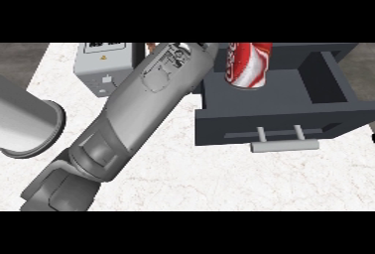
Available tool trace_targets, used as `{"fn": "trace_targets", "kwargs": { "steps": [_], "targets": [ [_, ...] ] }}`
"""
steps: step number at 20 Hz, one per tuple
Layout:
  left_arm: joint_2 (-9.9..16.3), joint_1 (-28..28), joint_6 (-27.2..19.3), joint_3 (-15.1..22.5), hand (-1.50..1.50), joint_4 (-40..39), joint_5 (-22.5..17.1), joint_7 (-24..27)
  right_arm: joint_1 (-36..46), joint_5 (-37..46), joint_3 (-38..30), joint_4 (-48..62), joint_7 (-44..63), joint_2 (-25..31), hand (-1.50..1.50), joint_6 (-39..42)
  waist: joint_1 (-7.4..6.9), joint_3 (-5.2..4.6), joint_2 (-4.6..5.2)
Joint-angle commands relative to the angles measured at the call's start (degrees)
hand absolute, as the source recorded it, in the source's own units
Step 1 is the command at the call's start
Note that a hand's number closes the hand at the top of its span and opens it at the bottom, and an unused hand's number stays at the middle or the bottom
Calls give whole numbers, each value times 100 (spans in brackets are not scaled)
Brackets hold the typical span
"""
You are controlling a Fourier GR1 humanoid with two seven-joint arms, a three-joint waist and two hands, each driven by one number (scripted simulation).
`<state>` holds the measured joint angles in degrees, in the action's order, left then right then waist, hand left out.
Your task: Pick up the can, place it into the drawer and close the drawer
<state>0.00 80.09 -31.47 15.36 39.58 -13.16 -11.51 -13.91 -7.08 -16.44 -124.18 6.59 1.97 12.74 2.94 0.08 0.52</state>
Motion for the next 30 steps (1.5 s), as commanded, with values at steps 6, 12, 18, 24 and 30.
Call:
{"fn": "trace_targets", "kwargs": {
  "steps": [6, 12, 18, 24, 30],
  "targets": [
    [0, 507, -217, 499, 150, -1029, -696, 473, 240, 41, -65, 137, -110, 110, -150, 21, 174, 8, 43],
    [0, 435, -409, 1030, 150, -1222, -1038, 672, 588, 121, -13, 557, 44, 167, -150, -72, 182, 8, 59],
    [0, 445, -330, 1158, 150, -1712, -1209, 1099, 565, 234, 138, 299, 62, 8, -150, -194, 271, 7, 96],
    [0, 367, -551, 1698, 150, -1704, -1398, 1049, 718, 350, 290, 498, -126, -39, -150, -183, 392, 13, 117],
    [0, 396, -645, 1808, -150, -1941, -1503, 1259, 809, 250, 202, 233, 234, 145, -150, -172, 423, 7, 127]
  ]
}}
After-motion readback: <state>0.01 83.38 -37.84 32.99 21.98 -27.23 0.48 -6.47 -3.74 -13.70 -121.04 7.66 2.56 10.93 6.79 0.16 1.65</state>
